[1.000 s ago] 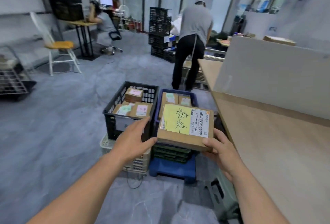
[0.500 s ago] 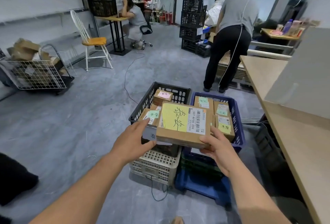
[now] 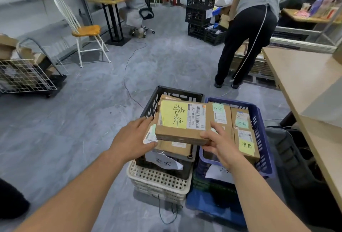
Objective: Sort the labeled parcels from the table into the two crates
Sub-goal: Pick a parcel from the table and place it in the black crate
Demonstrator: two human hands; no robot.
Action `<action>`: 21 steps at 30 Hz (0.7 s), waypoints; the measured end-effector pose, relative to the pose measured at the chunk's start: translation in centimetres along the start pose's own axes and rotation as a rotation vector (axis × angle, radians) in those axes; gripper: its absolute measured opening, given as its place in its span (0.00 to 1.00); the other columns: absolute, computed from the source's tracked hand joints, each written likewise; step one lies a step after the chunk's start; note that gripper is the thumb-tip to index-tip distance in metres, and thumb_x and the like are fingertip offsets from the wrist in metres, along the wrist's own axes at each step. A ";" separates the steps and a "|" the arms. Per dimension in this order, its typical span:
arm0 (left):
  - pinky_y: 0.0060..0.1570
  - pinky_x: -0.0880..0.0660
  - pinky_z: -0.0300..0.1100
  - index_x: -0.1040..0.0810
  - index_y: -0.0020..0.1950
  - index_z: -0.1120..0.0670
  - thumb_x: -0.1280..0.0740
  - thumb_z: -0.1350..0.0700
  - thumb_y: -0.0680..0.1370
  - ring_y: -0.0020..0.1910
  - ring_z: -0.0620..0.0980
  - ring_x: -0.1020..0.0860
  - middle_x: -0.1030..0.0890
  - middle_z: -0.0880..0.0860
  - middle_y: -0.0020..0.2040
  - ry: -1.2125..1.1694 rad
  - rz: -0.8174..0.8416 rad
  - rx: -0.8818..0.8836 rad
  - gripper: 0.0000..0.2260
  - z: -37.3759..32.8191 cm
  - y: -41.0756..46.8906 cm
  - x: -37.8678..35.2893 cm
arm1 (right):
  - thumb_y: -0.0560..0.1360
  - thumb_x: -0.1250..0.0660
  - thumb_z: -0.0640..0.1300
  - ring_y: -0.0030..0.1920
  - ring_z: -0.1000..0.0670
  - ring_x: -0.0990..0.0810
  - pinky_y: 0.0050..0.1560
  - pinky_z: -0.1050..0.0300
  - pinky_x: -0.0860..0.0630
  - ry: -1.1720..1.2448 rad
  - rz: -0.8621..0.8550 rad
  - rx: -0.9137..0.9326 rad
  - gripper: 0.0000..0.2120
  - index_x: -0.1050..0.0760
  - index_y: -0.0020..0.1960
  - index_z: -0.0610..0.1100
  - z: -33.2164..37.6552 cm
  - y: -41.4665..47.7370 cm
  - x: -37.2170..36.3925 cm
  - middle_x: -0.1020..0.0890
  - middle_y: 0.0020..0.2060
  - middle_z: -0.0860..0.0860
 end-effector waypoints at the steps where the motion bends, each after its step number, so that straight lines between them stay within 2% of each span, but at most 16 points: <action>1: 0.68 0.37 0.46 0.50 0.78 0.47 0.34 0.39 0.74 0.73 0.51 0.40 0.42 0.49 0.77 -0.002 0.004 0.001 0.38 0.4 0.6 -0.1 | 0.75 0.31 0.40 0.53 0.48 0.17 0.55 0.52 0.21 0.002 -0.005 -0.008 0.24 0.31 0.69 0.51 0.1 0.7 -0.3 0.17 0.57 0.50; 7: 0.69 0.39 0.45 0.49 0.78 0.47 0.34 0.39 0.75 0.74 0.49 0.41 0.43 0.48 0.77 -0.048 0.035 -0.012 0.38 4.9 7.2 0.0 | 0.74 0.30 0.40 0.54 0.47 0.17 0.58 0.49 0.22 -0.010 -0.074 -0.010 0.23 0.29 0.68 0.51 1.9 7.2 -2.3 0.17 0.57 0.49; 15: 0.71 0.41 0.44 0.51 0.79 0.46 0.36 0.37 0.75 0.75 0.50 0.44 0.45 0.48 0.78 -0.072 0.096 -0.078 0.38 11.9 17.8 1.3 | 0.75 0.32 0.38 0.49 0.48 0.16 0.38 0.63 0.22 -0.010 -0.192 -0.056 0.23 0.31 0.68 0.49 4.6 16.4 -6.0 0.18 0.57 0.48; 21: 0.70 0.40 0.43 0.51 0.79 0.47 0.38 0.37 0.76 0.75 0.49 0.43 0.44 0.48 0.78 -0.074 0.171 -0.125 0.36 14.9 24.3 -1.1 | 0.75 0.32 0.39 0.49 0.48 0.16 0.38 0.63 0.22 -0.050 -0.250 -0.134 0.22 0.29 0.67 0.51 2.1 22.9 -7.1 0.17 0.56 0.48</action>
Point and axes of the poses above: each hand's wrist, its own y-axis towards the middle knuckle, its own x-axis out of the back of the hand, z = x × y, the point moved 4 cm from there along y, towards the middle knuckle
